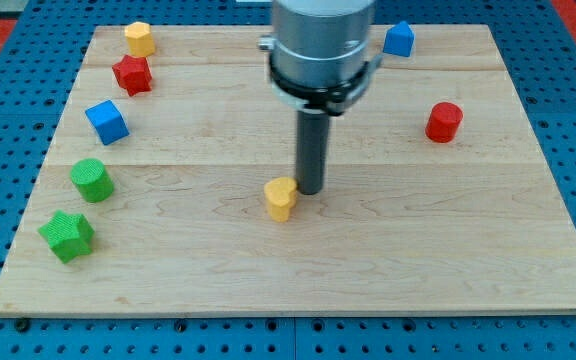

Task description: Push the red circle towards the bottom center of the board

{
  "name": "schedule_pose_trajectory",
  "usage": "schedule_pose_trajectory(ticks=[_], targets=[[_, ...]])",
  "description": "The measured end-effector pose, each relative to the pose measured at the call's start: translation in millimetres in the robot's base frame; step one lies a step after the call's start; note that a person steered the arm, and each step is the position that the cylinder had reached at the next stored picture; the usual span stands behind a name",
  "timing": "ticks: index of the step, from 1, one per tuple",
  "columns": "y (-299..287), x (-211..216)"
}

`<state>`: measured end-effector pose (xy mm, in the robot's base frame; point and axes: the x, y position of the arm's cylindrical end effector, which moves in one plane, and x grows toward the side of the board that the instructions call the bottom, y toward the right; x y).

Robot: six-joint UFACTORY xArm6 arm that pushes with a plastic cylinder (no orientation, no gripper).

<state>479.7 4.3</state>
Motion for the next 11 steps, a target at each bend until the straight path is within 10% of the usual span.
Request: schedule_pose_trajectory(ticks=[3,6,7,10,11], targets=[[-43,33],[298,-80],[224,-116],[30,2],[6,-47]])
